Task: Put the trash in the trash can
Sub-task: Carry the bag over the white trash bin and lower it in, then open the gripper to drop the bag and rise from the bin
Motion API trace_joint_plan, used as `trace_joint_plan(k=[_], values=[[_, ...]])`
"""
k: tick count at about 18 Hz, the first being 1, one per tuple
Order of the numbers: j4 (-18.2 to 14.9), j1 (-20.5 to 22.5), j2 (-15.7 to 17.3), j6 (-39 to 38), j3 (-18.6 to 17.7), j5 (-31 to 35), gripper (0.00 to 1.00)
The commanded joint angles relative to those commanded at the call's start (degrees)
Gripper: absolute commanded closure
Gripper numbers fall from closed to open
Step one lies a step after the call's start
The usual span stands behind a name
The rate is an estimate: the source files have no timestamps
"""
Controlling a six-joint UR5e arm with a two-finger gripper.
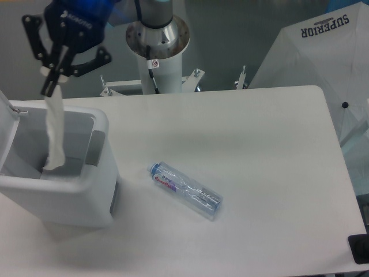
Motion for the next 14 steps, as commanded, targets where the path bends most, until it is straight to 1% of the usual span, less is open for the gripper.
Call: trace_joint_plan(k=[3, 4, 5, 6, 8, 9, 14], values=[[0.1, -0.5, -0.8, 1.7, -0.9, 0.4, 1.0], [0.1, -0.9, -0.9, 2.2, -1.2, 0.4, 0.89], [0.1, -1.0, -1.2, 2.8, -1.3, 0.4, 0.66], [0.1, -1.1, -1.3, 3.0, -1.4, 0.5, 0.48], [0.1, -1.0, -1.3, 3.1, -1.6, 0.6, 0.03], [0.1, -1.0, -1.2, 3.1, -1.6, 1.1, 0.0], [0.3, -0.9, -1.3, 3.2, -1.2, 5.0, 0.0]])
